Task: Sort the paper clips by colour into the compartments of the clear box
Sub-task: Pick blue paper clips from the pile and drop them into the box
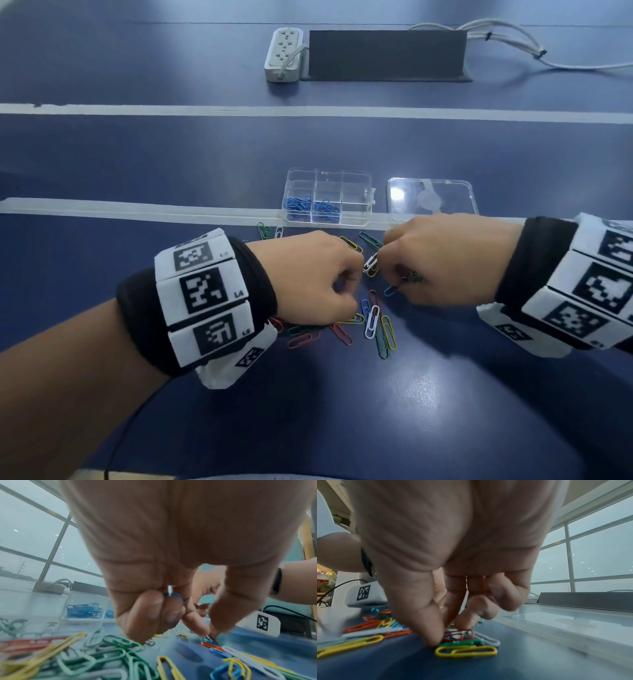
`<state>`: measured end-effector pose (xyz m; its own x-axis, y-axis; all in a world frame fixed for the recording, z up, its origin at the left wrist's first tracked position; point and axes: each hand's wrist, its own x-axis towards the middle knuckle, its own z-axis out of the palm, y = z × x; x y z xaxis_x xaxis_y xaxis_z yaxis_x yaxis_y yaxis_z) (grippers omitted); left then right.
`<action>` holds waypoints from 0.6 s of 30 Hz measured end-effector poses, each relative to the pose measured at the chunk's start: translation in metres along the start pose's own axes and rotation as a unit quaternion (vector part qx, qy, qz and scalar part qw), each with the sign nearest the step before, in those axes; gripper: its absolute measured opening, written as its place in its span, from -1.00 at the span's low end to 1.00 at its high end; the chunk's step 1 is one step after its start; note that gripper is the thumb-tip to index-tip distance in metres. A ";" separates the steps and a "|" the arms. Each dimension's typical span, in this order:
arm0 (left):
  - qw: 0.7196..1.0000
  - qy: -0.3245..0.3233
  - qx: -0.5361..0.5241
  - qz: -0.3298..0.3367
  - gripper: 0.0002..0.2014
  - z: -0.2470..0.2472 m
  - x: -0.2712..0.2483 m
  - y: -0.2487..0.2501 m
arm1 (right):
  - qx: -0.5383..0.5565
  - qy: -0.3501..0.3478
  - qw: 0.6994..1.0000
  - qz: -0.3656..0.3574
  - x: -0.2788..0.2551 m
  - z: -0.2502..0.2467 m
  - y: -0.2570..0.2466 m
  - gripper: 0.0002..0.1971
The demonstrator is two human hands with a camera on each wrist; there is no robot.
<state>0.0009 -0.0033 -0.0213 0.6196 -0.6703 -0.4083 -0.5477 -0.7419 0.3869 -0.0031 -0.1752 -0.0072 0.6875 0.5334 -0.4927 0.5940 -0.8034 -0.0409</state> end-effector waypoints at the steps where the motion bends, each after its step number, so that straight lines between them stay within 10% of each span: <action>1: 1.000 -0.002 0.008 0.000 -0.92 0.000 -0.001 0.000 | 0.002 0.000 1.000 -0.002 -0.001 -0.001 0.000 -0.91; 18: 0.994 -0.036 0.104 -0.005 -0.77 0.005 -0.006 0.008 | -0.002 0.025 1.000 -0.002 0.001 0.004 -0.006 -0.92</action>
<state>-0.0101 -0.0057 -0.0196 0.5889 -0.6563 -0.4717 -0.6504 -0.7313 0.2056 -0.0079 -0.1706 -0.0113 0.7057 0.5489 -0.4480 0.5982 -0.8004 -0.0384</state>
